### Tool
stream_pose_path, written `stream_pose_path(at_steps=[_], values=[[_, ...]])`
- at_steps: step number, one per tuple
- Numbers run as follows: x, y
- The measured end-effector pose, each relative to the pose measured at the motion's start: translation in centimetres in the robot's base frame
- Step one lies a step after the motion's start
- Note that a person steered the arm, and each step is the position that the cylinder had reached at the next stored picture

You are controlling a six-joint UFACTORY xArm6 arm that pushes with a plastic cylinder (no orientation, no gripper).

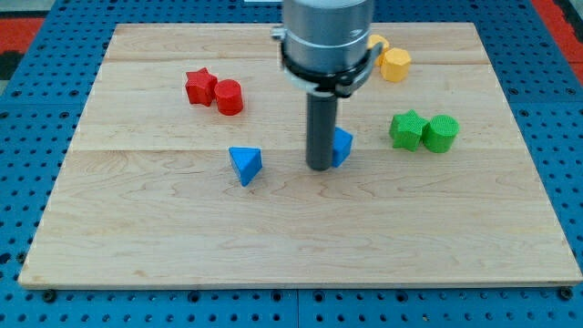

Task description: Push the blue triangle toward the red blocks

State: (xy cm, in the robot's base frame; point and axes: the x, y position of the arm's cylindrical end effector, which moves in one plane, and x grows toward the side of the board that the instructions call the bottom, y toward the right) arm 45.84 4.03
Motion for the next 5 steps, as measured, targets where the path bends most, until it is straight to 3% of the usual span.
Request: stream_pose_path(at_steps=[2, 3, 5], values=[[-1.3, 2.1], [5.4, 0.1], [3.5, -12.3]])
